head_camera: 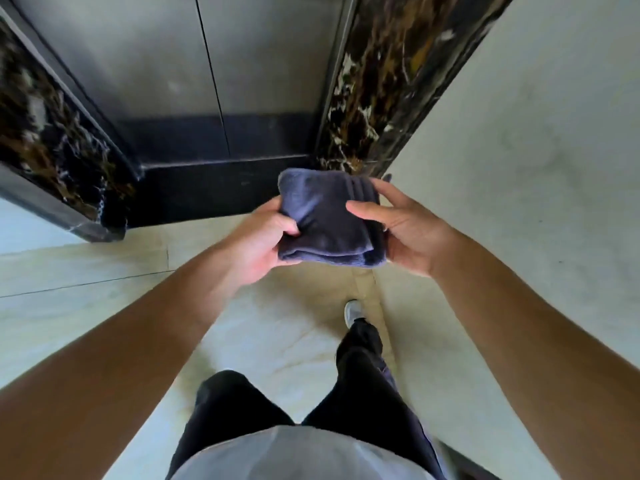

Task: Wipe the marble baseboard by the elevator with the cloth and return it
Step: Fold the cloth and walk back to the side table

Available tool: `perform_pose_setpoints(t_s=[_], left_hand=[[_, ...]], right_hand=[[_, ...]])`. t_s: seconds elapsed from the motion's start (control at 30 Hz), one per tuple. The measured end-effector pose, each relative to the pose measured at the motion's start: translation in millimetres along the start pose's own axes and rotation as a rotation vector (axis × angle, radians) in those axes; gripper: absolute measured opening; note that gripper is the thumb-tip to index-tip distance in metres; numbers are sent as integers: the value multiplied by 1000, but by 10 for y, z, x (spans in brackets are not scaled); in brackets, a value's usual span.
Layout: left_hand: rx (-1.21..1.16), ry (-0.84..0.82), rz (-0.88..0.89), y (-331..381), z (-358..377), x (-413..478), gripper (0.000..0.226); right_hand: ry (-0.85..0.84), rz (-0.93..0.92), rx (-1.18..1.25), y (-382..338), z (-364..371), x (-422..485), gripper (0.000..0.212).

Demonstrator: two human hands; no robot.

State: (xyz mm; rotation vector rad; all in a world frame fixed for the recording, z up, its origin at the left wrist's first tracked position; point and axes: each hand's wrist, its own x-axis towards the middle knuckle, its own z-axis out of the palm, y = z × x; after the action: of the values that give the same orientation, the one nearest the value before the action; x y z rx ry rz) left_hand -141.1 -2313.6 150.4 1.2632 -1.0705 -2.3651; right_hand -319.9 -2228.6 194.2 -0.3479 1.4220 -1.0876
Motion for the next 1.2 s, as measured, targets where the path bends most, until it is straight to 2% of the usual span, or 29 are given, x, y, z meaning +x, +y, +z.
perform_pose_setpoints(t_s=[0.1, 0.17, 0.43, 0.67, 0.87, 1.2], left_hand=[[34, -65, 28, 100, -254, -849, 57], [75, -73, 57, 210, -381, -1376, 60], [195, -78, 211, 236, -434, -3053, 53], [230, -87, 234, -794, -356, -4434, 51], [306, -253, 162, -1792, 53, -5532, 62], [354, -336, 148, -2680, 232, -6730, 63]], right_hand=[[147, -74, -5, 229, 637, -653, 64], [216, -142, 17, 307, 1006, -1092, 58], [238, -364, 127, 579, 1751, -2614, 42], [262, -453, 164, 1573, 1968, -4051, 39], [401, -431, 249, 2643, 1883, -5498, 37], [573, -495, 354, 3597, 2150, -6915, 38]])
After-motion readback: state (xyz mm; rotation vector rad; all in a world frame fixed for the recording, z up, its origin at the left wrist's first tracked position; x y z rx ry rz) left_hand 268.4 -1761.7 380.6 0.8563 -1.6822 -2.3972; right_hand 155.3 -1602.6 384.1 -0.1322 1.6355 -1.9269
